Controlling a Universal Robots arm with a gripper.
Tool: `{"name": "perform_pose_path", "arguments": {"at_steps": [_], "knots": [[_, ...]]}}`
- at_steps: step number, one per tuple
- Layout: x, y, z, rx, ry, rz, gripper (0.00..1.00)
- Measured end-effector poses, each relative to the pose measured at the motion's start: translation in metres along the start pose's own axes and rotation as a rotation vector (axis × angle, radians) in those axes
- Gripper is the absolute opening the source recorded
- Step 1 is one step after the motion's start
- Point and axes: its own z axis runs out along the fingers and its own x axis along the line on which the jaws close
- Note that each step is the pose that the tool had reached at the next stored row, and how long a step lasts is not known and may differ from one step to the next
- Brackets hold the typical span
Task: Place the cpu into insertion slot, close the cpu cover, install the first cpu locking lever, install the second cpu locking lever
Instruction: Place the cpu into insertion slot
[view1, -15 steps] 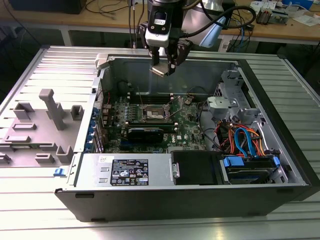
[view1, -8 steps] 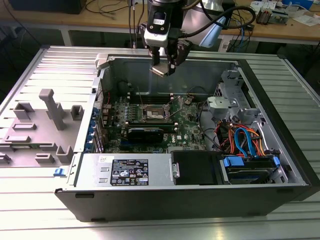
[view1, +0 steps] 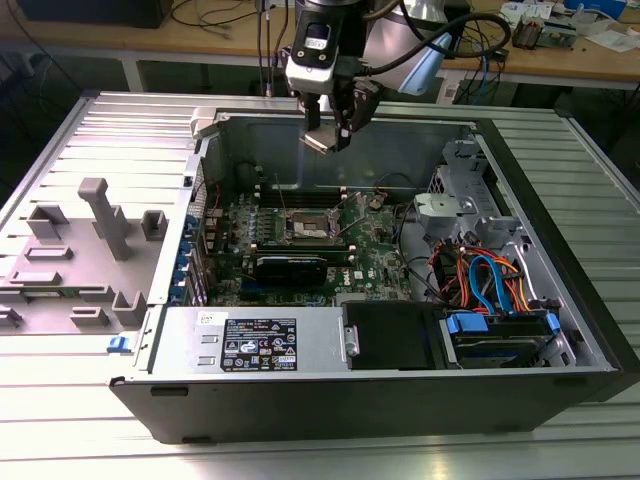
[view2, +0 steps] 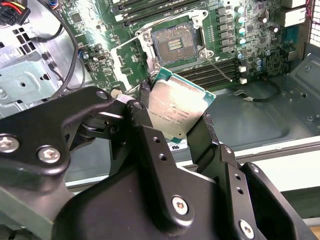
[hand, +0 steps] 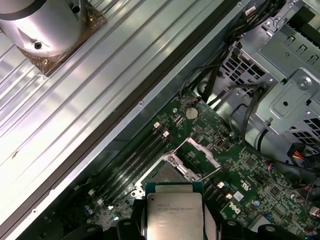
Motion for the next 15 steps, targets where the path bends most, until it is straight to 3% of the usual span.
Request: {"name": "perform_pose_path", "arguments": {"at_steps": [15], "knots": [[0.0, 0.0, 0.0, -0.0011, -0.0051, 0.06, 0.55]]}}
